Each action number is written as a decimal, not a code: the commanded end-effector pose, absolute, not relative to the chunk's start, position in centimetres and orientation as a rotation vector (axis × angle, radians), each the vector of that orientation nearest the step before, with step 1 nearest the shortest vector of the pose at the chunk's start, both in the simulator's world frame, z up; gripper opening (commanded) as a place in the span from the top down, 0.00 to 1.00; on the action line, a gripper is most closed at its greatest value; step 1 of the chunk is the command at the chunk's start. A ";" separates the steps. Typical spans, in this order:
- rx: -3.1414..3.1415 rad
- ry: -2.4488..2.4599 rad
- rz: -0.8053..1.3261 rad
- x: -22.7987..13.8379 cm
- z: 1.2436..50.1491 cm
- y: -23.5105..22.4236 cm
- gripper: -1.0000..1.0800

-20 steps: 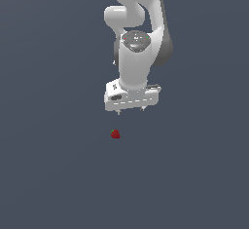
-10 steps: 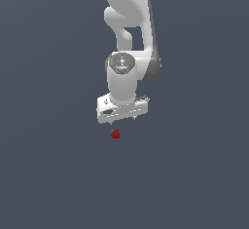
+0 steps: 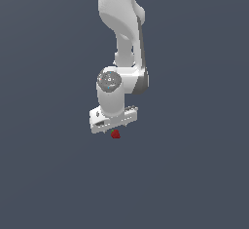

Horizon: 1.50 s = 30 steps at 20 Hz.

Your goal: Pick up the object and move it to a goal position.

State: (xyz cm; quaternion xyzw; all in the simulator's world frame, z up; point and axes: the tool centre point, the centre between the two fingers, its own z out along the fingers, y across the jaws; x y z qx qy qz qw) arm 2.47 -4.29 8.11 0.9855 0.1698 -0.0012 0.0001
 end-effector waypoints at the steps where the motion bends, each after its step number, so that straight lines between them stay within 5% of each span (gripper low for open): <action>1: 3.093 0.552 0.000 2.6 7.5 -4.7 0.04; 23: 3.092 0.557 0.000 2.6 2.2 -4.9 0.04; 24: 3.092 0.557 0.000 2.6 2.2 -4.9 1.00; 30: 3.092 0.557 0.000 2.6 2.2 -4.9 1.00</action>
